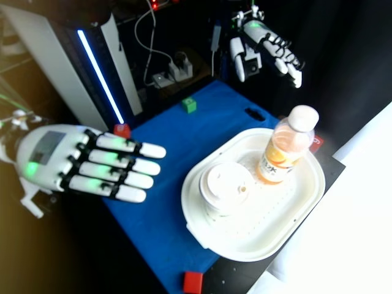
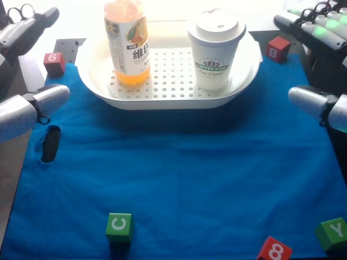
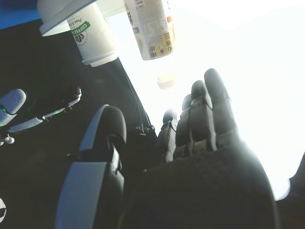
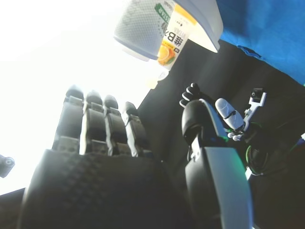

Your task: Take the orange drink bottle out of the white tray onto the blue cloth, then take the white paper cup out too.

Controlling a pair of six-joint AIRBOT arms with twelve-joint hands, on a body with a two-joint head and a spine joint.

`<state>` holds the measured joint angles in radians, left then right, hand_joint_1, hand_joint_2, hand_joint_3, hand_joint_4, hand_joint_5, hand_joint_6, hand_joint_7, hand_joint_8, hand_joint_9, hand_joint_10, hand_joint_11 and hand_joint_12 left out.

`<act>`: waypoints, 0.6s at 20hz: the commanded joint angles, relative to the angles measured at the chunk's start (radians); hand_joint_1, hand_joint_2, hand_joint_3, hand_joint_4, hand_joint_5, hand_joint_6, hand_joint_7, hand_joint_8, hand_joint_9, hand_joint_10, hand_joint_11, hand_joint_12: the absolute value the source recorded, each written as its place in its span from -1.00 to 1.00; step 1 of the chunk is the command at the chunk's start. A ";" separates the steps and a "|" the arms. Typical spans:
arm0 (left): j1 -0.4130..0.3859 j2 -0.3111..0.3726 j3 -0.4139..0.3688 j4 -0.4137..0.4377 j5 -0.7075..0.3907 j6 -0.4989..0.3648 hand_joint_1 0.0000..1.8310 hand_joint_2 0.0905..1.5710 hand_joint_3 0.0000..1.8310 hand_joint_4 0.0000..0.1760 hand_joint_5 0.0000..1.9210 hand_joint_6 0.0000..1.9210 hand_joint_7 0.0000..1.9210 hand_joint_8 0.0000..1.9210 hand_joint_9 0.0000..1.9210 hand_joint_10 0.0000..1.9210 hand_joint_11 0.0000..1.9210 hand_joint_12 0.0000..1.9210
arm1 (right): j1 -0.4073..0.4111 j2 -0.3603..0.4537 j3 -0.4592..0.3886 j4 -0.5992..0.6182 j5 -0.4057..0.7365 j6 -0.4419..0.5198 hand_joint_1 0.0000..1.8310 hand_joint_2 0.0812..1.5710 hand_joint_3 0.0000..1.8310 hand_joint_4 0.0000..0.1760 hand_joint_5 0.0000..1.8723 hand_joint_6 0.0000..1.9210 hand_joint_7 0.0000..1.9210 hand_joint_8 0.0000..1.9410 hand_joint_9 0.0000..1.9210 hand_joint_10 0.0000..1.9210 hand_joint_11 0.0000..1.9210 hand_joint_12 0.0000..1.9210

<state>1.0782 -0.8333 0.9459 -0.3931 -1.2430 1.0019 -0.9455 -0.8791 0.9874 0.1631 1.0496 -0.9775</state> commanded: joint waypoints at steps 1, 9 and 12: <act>-0.005 -0.008 0.015 0.007 -0.129 -0.009 -0.39 0.75 -1.00 -0.73 -1.00 -1.00 -0.98 -1.00 -0.93 -0.98 -1.00 -0.44 | 0.011 -0.002 0.003 0.001 0.127 0.000 -0.87 0.79 -0.98 -1.00 -1.00 -1.00 -1.00 -1.00 -1.00 -1.00 -1.00 -1.00; -0.131 -0.146 0.187 -0.084 -0.016 -0.097 -0.41 0.45 -1.00 0.46 -1.00 -1.00 -1.00 -1.00 -0.96 -0.99 -1.00 -0.15 | -0.005 -0.017 0.003 0.012 0.124 0.000 -0.92 0.81 -0.99 -1.00 -1.00 -1.00 -1.00 -1.00 -1.00 -1.00 -1.00 -1.00; -0.237 -0.205 0.278 -0.079 0.109 -0.102 -0.35 0.34 -1.00 0.72 -1.00 -1.00 -1.00 -1.00 -0.99 -1.00 -1.00 0.16 | -0.009 -0.021 0.003 0.012 0.121 0.000 -0.89 0.81 -1.00 -1.00 -1.00 -1.00 -1.00 -1.00 -1.00 -1.00 -1.00 -1.00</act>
<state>0.8391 -1.0439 1.2293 -0.4889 -1.0515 0.9047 -0.9634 -0.9001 0.9874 0.1787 1.0485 -0.9779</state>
